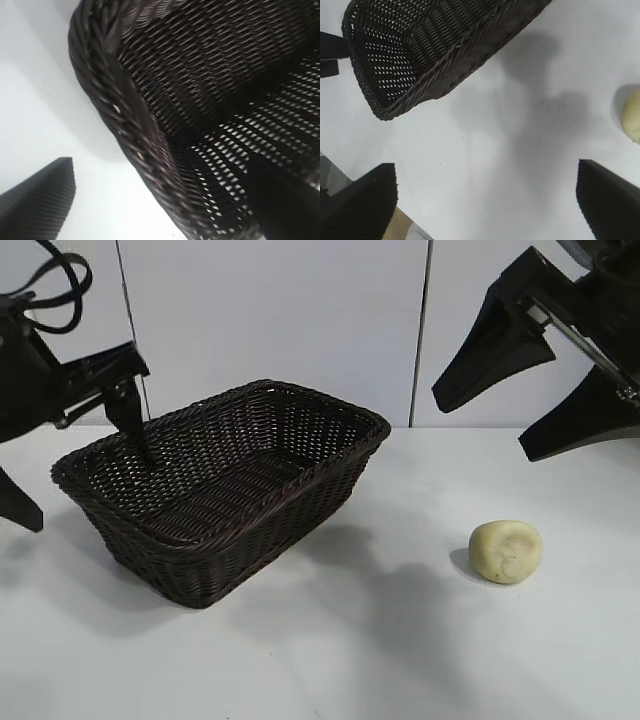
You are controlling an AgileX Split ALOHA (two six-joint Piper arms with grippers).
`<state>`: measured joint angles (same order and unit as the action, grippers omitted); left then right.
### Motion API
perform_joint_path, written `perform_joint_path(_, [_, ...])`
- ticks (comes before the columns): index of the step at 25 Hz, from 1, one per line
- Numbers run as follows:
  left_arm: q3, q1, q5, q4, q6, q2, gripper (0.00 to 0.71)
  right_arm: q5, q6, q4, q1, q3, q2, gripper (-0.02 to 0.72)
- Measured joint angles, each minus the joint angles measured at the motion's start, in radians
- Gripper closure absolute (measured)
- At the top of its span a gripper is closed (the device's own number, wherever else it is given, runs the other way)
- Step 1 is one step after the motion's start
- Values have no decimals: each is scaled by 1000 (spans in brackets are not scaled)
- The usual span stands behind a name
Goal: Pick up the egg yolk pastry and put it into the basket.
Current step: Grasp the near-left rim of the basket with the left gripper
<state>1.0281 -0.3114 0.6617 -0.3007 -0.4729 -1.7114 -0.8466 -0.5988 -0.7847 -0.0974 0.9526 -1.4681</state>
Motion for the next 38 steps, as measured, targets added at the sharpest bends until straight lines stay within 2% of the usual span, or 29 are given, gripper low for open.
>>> perform_joint_path(5, [3,0,-59,-3,-87,-79,46,0,0,0,0,0,0,8])
perform_joint_path(10, [3,0,-134,-5,-176,-90,46,0,0,0,0,0,0,8])
perform_joint_path(22, [3,0,-139,-19,-195,-143,51,1,0,0,0,0,0,8])
perform_joint_path(23, [3,0,-139,-19,-195,-144,70,1,0,0,0,0,0,8])
perform_joint_path(25, [3,0,-138,-20,-195,-144,155,1,0,0,0,0,0,8])
perform_joint_path(28, [3,0,-133,-20,-197,-144,392,1,0,0,0,0,0,8])
perform_joint_path(31, [4,0,-135,-33,-212,-144,581,1,0,1,0,0,0,8])
perform_joint_path(33, [8,0,-138,-34,-205,-144,611,1,0,1,0,0,0,8])
perform_joint_path(38, [12,-3,-112,-56,-201,-144,611,1,0,3,0,0,0,8])
